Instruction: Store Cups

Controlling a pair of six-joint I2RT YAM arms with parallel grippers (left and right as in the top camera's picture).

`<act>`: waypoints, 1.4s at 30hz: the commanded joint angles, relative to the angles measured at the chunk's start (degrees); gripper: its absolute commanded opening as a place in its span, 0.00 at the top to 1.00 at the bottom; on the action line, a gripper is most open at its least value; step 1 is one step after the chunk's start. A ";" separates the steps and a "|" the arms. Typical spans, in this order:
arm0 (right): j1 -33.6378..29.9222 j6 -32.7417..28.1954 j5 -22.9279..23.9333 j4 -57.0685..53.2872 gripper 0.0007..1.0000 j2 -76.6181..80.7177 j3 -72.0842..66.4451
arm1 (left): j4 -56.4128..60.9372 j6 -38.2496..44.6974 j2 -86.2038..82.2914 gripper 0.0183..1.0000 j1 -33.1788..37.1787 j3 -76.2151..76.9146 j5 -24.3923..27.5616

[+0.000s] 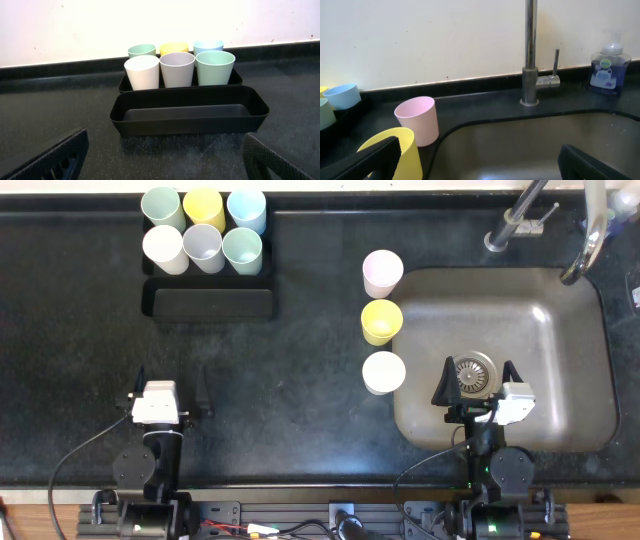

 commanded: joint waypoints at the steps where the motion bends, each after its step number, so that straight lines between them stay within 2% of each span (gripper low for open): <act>1: -0.42 -0.22 -0.44 0.20 0.00 -0.63 -0.76 | 0.00 0.90 -0.46 0.00 0.24 -0.11 -0.70; 11: -0.42 -0.22 -0.44 0.20 0.00 -0.63 -0.76 | 0.00 0.83 -0.44 0.00 0.24 -0.09 -0.68; 14: -0.42 -0.22 -0.44 0.20 0.00 -0.63 -0.76 | -0.09 -2.23 1.46 0.00 0.28 1.55 -0.07; 17: -0.42 -0.22 -0.44 0.20 0.00 -0.63 -0.76 | -0.07 -4.20 10.21 0.00 0.33 8.20 3.96; 21: -0.42 -0.22 -0.44 0.20 0.00 -0.63 -0.76 | -1.84 -5.44 33.16 0.00 0.33 26.60 13.60; 24: -0.42 -0.20 -0.44 0.20 0.00 -0.63 -0.76 | -12.04 -5.44 55.60 0.00 -0.24 50.77 23.21; 26: -0.42 -0.22 -0.44 0.20 0.00 -0.63 -0.76 | -23.96 -5.44 70.07 0.00 -2.60 70.55 25.66; 29: -0.42 -0.22 -0.44 0.20 0.00 -0.63 -0.76 | -40.70 -7.26 91.19 0.00 -9.20 101.53 21.42; 32: -0.42 -0.20 -0.44 0.20 0.00 -0.63 -0.76 | -53.20 -19.65 112.06 0.00 -16.90 132.37 11.34; 35: -0.42 -0.22 -0.44 0.20 0.00 -0.63 -0.76 | -62.18 -28.52 129.46 0.00 -22.71 156.15 6.86; 38: -0.42 -0.22 -0.44 0.20 0.00 -0.63 -0.76 | -69.57 -38.71 141.06 0.00 -26.49 168.65 6.56; 42: -0.42 -0.22 -0.44 0.20 0.00 -0.63 -0.76 | -75.47 -46.53 146.44 0.00 -29.46 169.65 6.56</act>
